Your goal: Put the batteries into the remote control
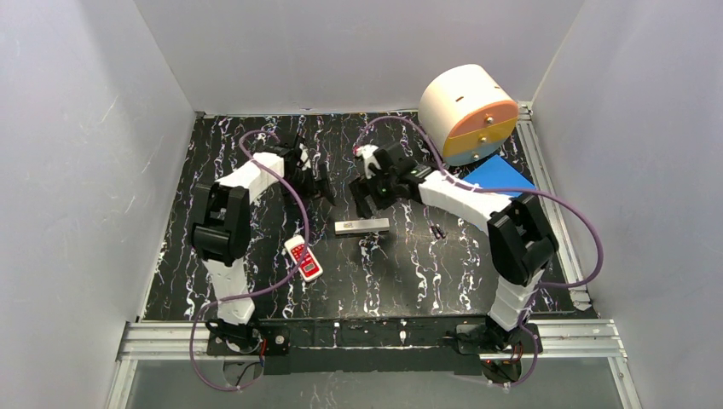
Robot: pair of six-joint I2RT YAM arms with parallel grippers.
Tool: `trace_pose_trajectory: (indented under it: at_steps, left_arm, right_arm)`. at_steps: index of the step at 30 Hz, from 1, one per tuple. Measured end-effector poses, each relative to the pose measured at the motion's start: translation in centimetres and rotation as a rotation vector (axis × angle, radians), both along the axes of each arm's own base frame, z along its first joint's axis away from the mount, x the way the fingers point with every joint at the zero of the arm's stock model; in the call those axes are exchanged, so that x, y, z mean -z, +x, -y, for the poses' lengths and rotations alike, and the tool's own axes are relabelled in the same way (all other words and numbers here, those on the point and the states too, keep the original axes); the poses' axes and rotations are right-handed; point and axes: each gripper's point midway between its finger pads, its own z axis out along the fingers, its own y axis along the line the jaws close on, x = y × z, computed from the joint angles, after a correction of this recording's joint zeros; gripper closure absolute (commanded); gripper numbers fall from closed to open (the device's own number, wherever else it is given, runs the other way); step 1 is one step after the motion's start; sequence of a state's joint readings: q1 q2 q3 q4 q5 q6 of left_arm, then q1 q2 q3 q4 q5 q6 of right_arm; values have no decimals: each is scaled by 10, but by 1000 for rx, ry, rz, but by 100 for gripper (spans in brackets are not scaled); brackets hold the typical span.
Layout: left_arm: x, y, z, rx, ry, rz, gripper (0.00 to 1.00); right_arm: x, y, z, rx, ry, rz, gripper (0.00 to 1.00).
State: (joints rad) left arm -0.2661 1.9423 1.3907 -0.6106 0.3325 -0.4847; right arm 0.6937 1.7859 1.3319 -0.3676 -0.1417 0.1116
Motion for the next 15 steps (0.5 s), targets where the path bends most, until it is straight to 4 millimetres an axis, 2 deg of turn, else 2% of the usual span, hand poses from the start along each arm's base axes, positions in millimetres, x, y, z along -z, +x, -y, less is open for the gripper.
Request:
trace_pose_trajectory:
  at_steps: [3,6,10,12,15]
  left_arm:
    - [-11,-1,-19,-35,85,33,1]
    - [-30,-6,-49,-91,212,105,2]
    - [-48,-16,-89,-173,352,167,1]
    - [-47,-24,-109,-219,405,157,2]
    - [-35,-41,-128,-263,447,108,1]
  right_arm:
    - [5,-8,-19,-114,-61,53,8]
    - [22,-14,-35,-201,-129,68,9]
    - [45,-16,-35,-257,-192,51,10]
    - [54,-18,-33,-275,-221,40,11]
    - [65,-17,-30,-298,-267,40,14]
